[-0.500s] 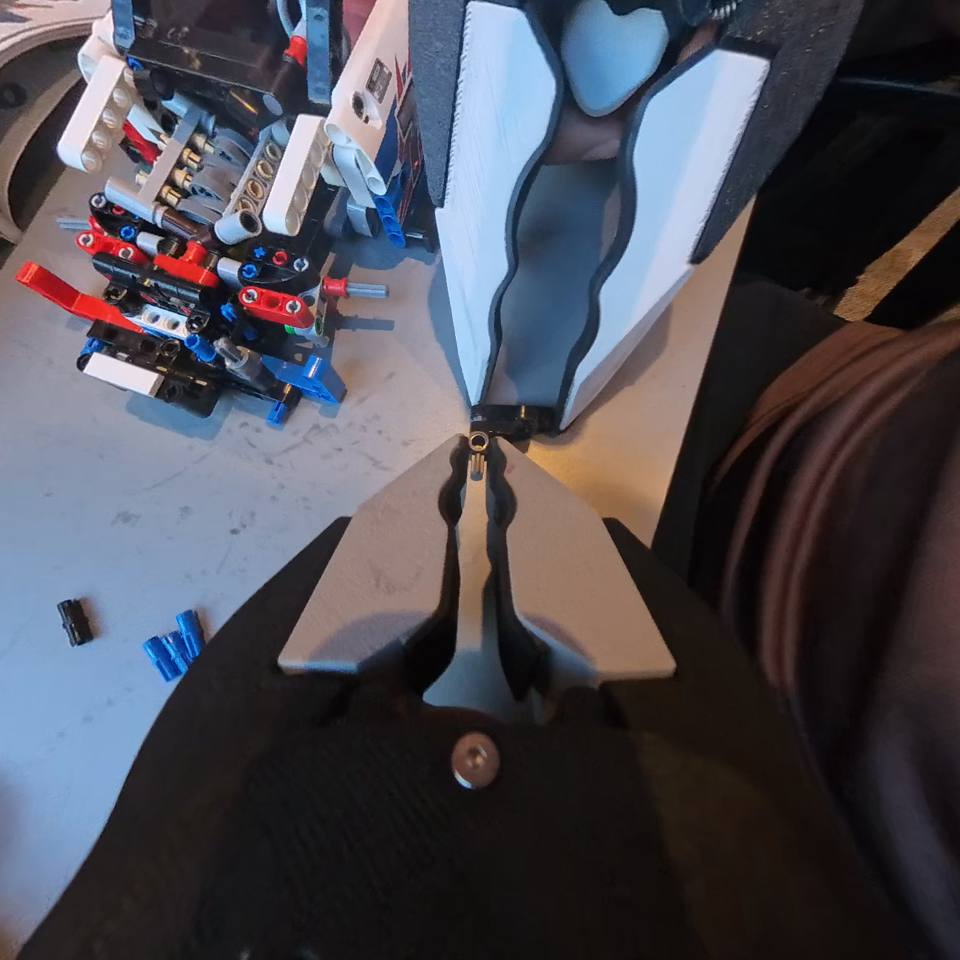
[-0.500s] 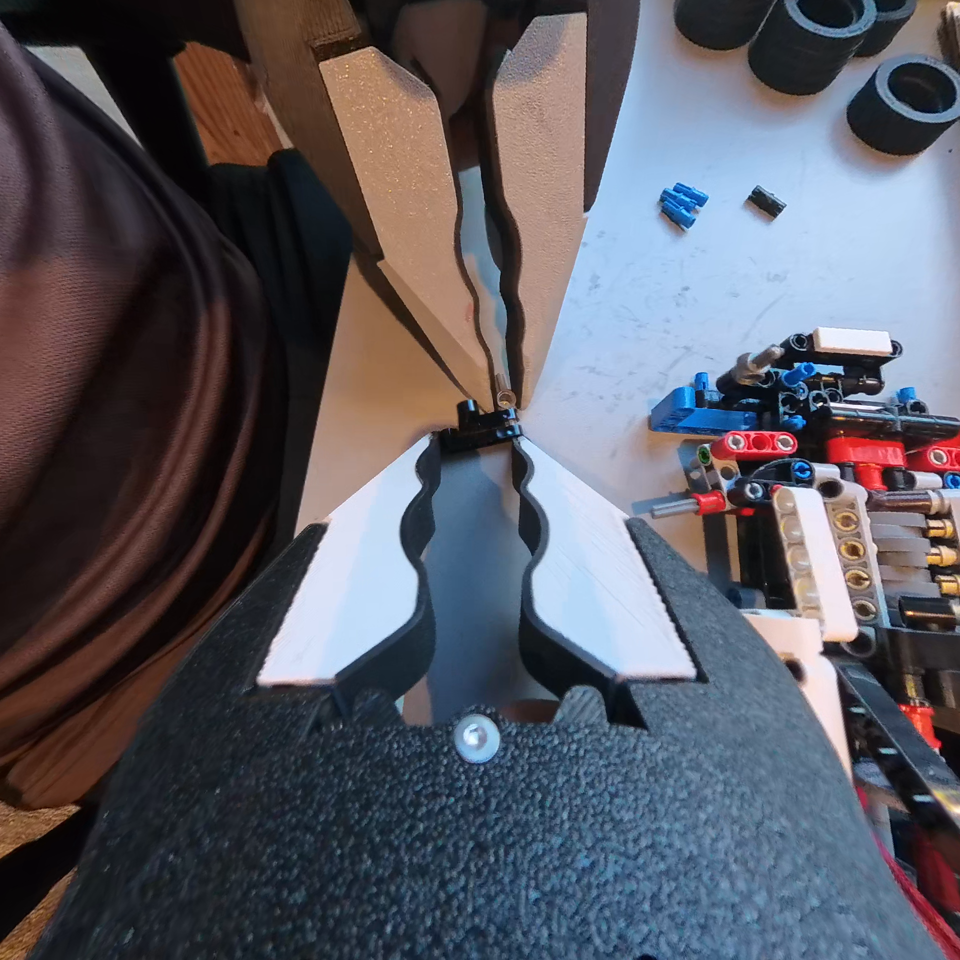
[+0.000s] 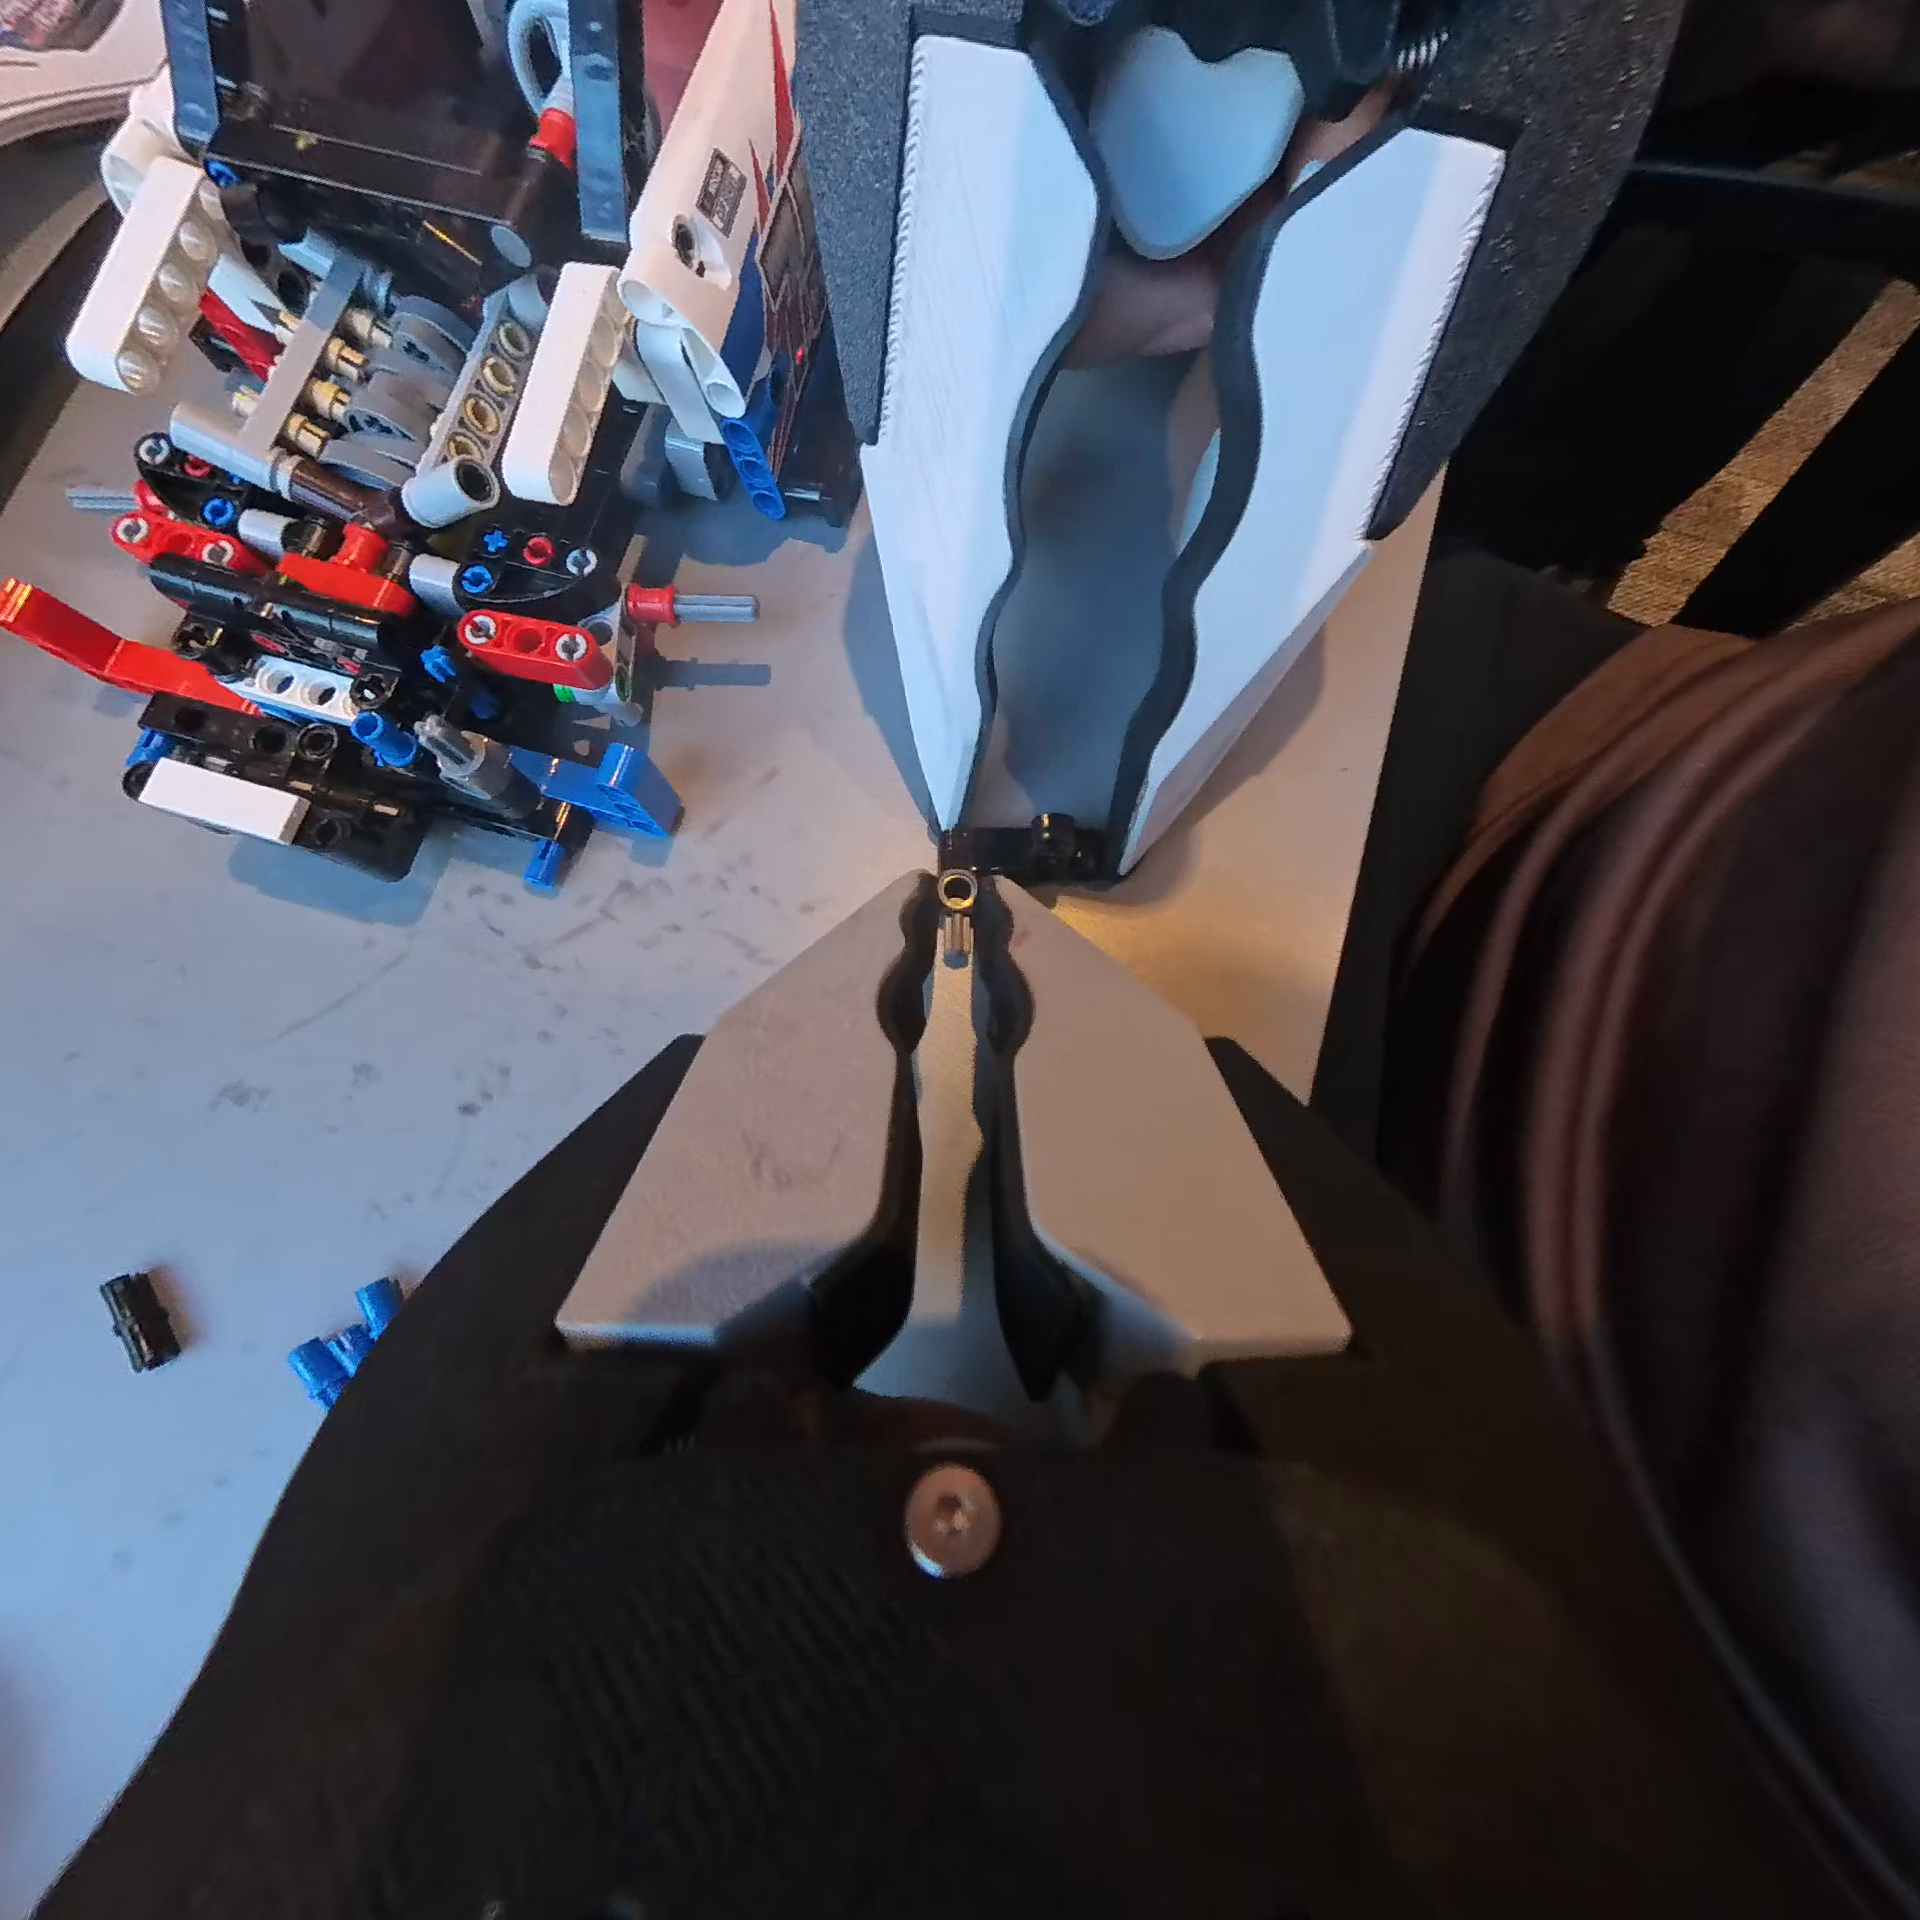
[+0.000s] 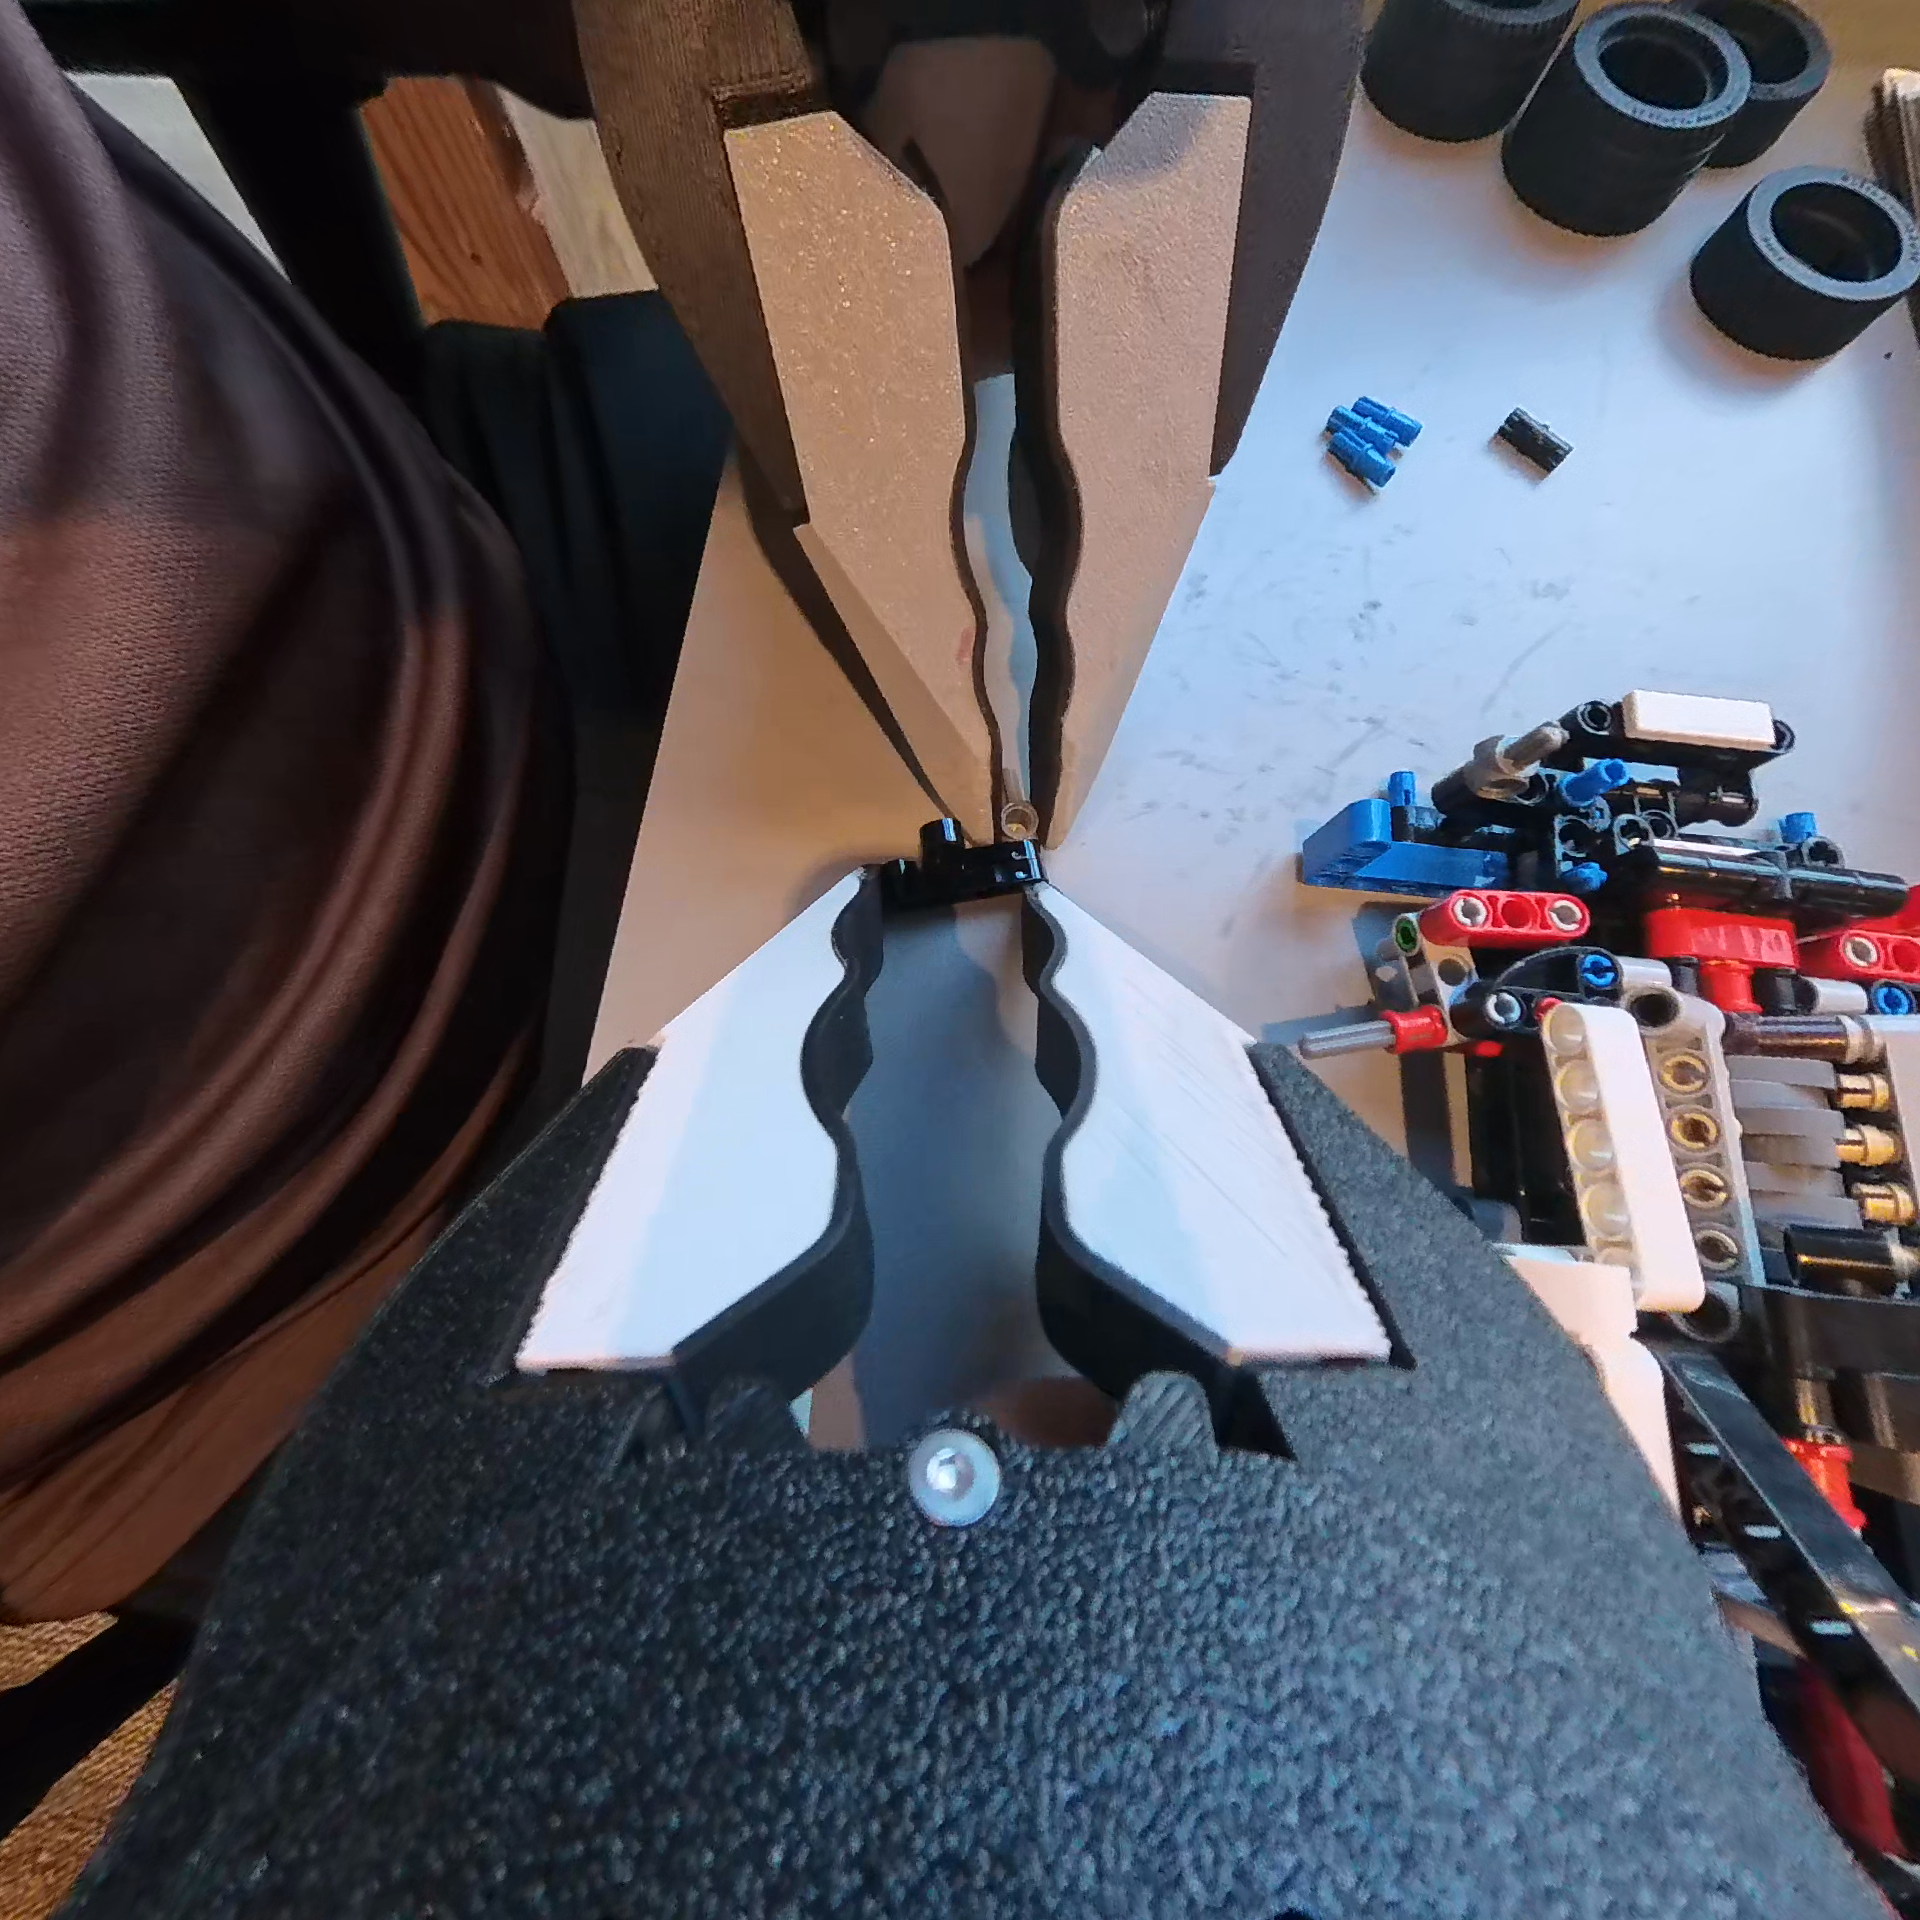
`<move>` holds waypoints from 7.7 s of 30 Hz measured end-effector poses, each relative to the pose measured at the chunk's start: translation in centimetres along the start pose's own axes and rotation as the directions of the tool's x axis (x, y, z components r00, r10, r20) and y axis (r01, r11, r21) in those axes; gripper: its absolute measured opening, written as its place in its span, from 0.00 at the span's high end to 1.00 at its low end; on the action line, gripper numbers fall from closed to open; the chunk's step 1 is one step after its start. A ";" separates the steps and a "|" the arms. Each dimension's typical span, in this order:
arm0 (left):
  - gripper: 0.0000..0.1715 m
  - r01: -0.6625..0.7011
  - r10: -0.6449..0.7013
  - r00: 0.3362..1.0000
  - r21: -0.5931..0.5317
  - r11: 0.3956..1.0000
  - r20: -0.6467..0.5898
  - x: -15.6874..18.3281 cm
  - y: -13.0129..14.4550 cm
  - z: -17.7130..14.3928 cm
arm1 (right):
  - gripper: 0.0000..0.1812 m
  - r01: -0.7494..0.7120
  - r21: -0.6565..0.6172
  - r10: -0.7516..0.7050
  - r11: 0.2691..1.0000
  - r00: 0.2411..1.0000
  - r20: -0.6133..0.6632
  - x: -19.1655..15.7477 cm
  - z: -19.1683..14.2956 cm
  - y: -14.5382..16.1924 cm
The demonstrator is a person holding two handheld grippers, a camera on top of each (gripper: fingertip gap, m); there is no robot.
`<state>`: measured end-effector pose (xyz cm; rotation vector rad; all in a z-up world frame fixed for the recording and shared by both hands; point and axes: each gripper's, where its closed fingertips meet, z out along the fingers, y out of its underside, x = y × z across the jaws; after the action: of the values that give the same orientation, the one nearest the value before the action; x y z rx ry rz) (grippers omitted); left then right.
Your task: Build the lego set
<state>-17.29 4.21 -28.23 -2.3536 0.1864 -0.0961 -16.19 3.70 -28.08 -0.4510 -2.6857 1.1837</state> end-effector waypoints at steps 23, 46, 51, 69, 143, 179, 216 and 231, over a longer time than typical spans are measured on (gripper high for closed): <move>0.83 0.047 -0.047 0.999 0.026 0.999 0.025 -0.5 1.0 -1.3 | 0.83 -0.046 -0.003 0.046 0.999 0.998 -0.046 -0.3 -0.6 0.6; 0.74 0.053 -0.055 0.996 0.027 0.998 0.064 -0.3 3.2 -3.5 | 0.78 -0.045 0.115 0.056 0.992 0.994 -0.095 -0.4 -0.2 -2.4; 0.76 0.055 -0.059 0.992 0.032 0.998 0.114 -0.6 3.6 -3.9 | 0.80 -0.046 0.189 0.062 0.981 0.995 -0.082 -0.9 -2.0 -2.3; 0.80 0.069 -0.075 0.990 0.050 0.996 0.124 -0.5 2.8 -3.3 | 0.84 -0.103 0.192 0.106 0.976 0.994 -0.004 0.7 -1.5 -2.6; 0.89 0.189 -0.182 0.968 -0.021 0.982 0.174 0.2 2.5 -2.5 | 1.00 0.006 0.067 -0.003 0.998 0.999 -0.049 -0.4 2.0 -3.2; 0.90 0.297 -0.223 0.884 -0.124 0.947 0.411 -13.2 4.9 -6.7 | 0.99 0.016 0.069 -0.012 0.998 0.998 -0.060 -0.3 -0.1 -1.4; 0.99 -0.447 0.432 0.892 0.116 0.887 0.131 -0.2 -3.8 -4.6 | 0.97 -0.179 0.397 0.209 0.900 0.977 -0.033 1.4 -3.5 -5.2; 0.99 -0.411 0.382 0.906 0.171 0.895 0.182 -0.8 -4.7 -3.7 | 1.00 -0.218 0.419 0.258 0.881 0.965 -0.042 2.7 -4.2 -4.9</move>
<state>-18.05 5.03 -22.30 -2.0610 0.5569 0.2436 -18.56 4.37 -21.52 -0.7595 -2.2530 1.6974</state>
